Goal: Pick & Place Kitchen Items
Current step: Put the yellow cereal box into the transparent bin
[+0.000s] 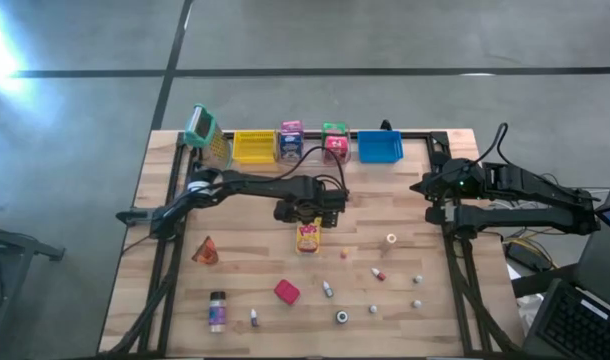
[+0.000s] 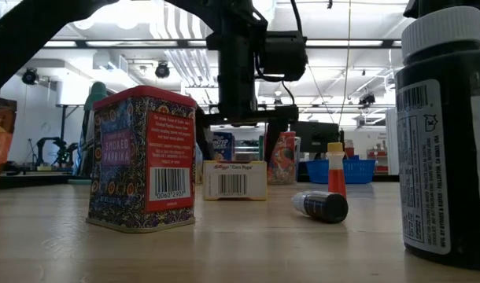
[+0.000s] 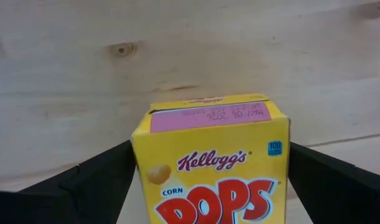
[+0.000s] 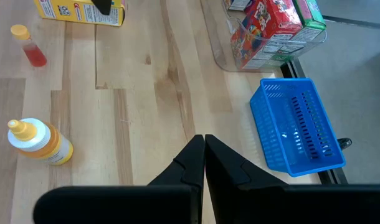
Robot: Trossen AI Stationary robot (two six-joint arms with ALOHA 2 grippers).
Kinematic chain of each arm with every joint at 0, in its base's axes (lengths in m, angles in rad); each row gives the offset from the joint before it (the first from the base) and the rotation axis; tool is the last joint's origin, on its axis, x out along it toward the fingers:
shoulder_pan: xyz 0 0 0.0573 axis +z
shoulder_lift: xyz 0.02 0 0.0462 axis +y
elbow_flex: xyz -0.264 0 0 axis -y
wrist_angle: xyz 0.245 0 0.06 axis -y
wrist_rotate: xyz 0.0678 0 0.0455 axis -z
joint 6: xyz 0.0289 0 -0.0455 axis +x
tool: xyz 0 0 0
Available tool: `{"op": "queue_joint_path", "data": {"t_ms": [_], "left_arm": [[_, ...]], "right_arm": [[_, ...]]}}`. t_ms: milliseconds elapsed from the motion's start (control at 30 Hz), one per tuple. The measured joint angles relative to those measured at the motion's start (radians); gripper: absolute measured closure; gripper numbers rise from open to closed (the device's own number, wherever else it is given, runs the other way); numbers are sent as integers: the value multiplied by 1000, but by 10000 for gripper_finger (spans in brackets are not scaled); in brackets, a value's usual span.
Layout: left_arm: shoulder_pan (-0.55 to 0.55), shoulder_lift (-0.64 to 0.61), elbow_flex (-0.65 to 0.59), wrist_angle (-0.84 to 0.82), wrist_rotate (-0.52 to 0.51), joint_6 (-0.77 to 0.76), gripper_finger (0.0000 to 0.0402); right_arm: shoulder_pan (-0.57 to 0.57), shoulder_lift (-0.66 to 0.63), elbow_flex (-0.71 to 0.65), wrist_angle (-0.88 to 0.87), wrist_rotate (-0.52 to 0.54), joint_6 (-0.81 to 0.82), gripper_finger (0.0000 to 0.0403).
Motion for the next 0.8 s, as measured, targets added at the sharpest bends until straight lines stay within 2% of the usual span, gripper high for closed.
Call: {"op": "queue_joint_path", "data": {"t_ms": [167,300,467,800], "left_arm": [[4,24,-1,31,1,-17,2],[4,38,-1,116,1,-67,2],[2,45,-1,132,2,-51,2],[2,46,-3,106,-8,181,2]], "right_arm": [[0,0,0,0,0,0,394],[0,0,0,0,0,0,394],[0,0,0,0,0,0,394],[0,0,0,0,0,0,394]]}}
